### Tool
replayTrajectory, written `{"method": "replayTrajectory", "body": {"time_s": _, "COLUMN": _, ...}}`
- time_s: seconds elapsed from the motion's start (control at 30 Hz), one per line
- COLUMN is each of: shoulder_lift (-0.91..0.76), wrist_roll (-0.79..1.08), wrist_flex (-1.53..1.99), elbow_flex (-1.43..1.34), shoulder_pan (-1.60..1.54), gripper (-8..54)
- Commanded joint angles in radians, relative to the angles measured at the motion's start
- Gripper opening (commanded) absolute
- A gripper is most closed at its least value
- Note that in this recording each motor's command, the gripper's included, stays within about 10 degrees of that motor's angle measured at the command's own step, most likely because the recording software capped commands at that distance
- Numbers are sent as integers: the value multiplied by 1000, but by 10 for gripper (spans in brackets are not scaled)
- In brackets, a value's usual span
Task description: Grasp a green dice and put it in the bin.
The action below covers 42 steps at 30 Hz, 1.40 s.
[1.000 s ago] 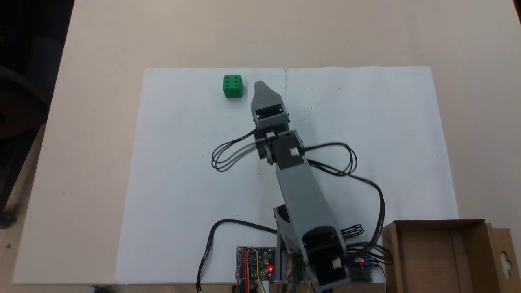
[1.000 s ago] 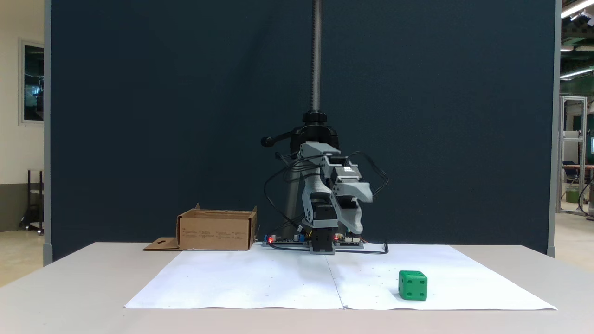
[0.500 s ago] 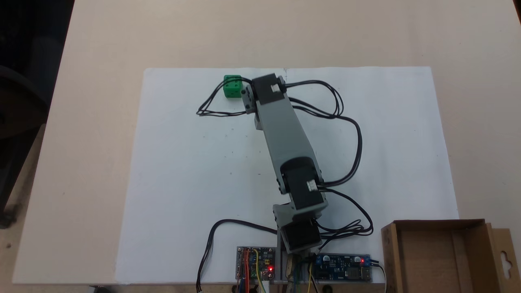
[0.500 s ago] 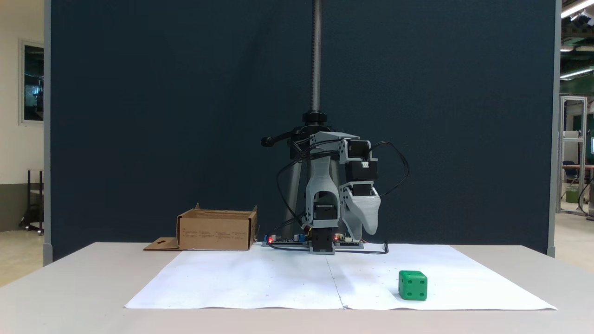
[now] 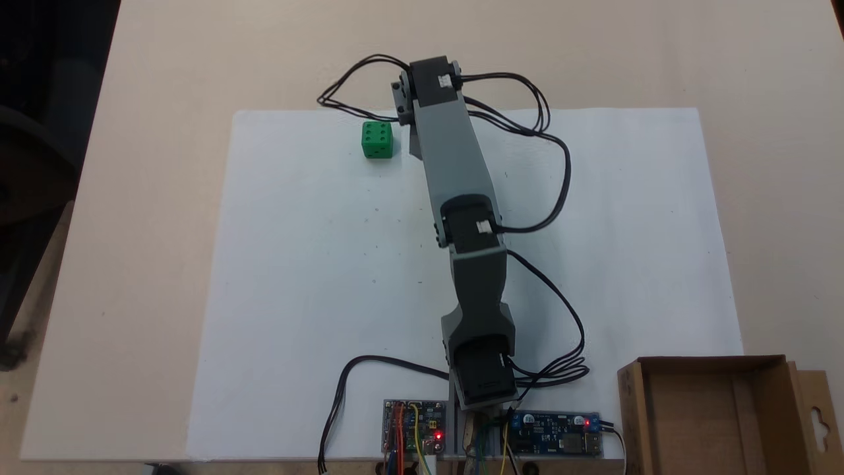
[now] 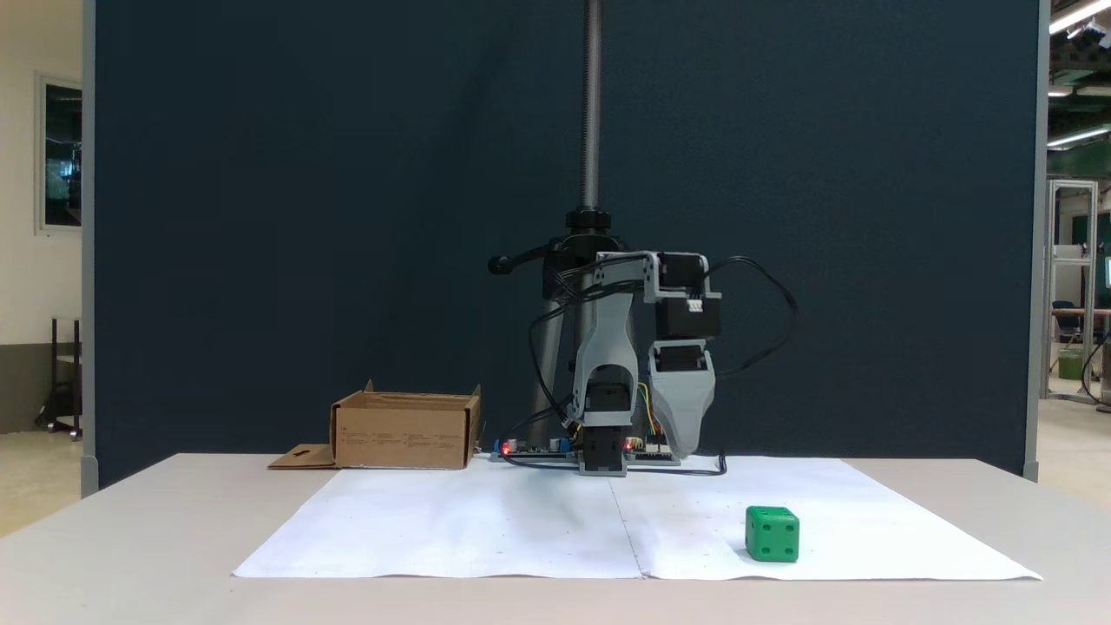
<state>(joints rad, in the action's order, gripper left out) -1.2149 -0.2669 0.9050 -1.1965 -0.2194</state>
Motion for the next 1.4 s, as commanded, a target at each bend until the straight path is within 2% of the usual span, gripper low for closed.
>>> {"method": "replayTrajectory", "body": {"time_s": 0.0, "shoulder_lift": 3, "wrist_roll": -86, "wrist_flex": 25, "elbow_flex": 72, "shoulder_pan": -11, "gripper": 396}}
{"method": "replayTrajectory", "body": {"time_s": 0.53, "shoulder_lift": 115, "wrist_roll": -144, "wrist_flex": 21, "elbow_flex": 132, "shoulder_pan": -169, "gripper": 388}}
{"method": "replayTrajectory", "body": {"time_s": 1.37, "shoulder_lift": 250, "wrist_roll": -175, "wrist_flex": -78, "elbow_flex": 245, "shoulder_pan": -196, "gripper": 381}}
